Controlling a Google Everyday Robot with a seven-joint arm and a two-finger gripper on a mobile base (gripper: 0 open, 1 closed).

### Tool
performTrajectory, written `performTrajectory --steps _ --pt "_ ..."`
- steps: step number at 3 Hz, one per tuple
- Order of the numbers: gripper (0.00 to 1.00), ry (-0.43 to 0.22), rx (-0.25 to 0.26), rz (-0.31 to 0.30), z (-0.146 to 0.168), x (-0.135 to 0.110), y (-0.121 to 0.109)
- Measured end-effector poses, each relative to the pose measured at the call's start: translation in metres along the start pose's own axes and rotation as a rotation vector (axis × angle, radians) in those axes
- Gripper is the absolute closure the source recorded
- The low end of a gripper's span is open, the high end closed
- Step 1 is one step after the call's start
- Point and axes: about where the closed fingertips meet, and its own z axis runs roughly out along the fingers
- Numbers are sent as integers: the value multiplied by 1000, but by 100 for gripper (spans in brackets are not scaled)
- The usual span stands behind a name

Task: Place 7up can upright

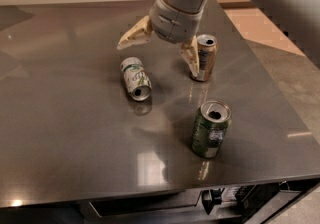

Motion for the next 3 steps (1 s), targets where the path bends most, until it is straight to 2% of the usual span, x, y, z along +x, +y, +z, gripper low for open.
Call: performTrajectory --steps 2,3 --pt "0 7 -68 -217 16 8 -29" --pt "0 -8 -111 -336 34 18 -45"
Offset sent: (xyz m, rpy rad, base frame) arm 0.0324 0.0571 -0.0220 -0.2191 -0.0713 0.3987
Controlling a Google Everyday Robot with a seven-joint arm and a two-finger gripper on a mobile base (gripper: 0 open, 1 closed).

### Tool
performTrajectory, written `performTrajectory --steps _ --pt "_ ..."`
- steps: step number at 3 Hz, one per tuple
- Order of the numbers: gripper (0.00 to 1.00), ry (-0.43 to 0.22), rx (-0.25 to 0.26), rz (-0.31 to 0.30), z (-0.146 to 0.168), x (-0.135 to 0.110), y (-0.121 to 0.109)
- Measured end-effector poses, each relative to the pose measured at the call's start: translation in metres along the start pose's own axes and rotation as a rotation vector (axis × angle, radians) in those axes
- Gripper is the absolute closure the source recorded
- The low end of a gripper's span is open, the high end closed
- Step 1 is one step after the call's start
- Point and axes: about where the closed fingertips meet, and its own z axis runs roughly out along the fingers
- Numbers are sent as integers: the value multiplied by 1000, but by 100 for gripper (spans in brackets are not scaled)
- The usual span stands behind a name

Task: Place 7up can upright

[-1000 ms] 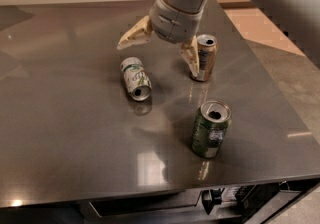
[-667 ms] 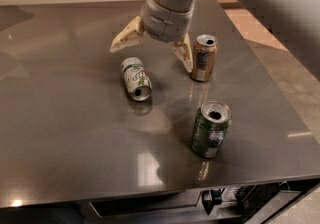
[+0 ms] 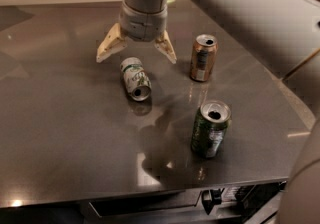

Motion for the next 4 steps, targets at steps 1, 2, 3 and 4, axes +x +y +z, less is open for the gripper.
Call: performTrajectory --steps 1,2,3,4 --pt "0 -27 -41 -75 20 13 -2" --pt "0 -58 -59 -115 35 18 -3" --pt "0 -92 -72 -133 45 13 -3" --pt "0 -117 -79 -137 53 3 0"
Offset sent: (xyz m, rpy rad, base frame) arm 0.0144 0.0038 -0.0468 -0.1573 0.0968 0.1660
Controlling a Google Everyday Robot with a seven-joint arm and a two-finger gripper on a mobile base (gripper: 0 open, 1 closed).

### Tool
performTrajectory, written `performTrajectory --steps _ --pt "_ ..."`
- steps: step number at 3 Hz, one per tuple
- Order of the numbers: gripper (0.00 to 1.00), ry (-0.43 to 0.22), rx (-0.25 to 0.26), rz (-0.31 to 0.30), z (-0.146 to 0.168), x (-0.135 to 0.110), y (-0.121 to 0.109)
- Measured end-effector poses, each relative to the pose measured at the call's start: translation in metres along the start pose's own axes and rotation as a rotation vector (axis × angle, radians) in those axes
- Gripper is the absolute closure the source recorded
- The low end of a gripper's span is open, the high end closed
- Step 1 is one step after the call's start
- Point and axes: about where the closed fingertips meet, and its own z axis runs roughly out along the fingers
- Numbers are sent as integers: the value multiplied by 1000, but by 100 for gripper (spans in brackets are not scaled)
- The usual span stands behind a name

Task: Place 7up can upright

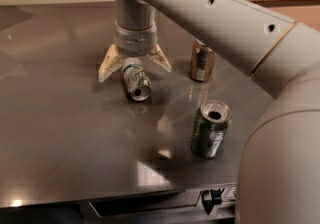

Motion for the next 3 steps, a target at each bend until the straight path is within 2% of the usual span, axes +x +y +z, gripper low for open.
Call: performTrajectory --steps 1,2,3 --pt "0 -23 -15 -3 12 -4 3" --pt "18 -34 -33 -3 18 -5 5" --pt "41 -32 -34 -10 13 -9 1"
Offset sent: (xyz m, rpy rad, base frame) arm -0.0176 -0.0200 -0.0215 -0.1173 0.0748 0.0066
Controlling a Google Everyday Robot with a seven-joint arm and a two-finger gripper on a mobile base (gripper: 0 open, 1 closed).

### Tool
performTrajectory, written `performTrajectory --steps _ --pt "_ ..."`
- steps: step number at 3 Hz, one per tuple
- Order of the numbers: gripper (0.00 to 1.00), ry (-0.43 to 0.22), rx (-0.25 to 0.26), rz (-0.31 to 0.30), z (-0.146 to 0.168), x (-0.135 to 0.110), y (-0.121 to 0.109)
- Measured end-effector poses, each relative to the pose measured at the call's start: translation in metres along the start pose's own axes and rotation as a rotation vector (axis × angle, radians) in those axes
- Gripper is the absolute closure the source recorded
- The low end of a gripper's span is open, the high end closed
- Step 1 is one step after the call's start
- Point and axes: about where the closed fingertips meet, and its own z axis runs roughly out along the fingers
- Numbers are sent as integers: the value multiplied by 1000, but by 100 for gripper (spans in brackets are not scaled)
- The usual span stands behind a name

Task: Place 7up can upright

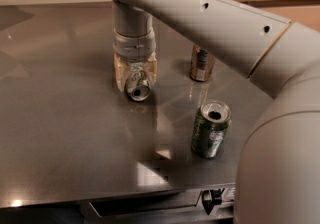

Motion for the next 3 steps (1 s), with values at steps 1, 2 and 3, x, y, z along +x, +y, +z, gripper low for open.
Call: performTrajectory --steps 1,2,3 --pt "64 3 10 -16 -9 -7 -7" --pt "87 -15 53 -21 -19 -15 -17" --pt "100 -46 137 -16 -33 -20 -33"
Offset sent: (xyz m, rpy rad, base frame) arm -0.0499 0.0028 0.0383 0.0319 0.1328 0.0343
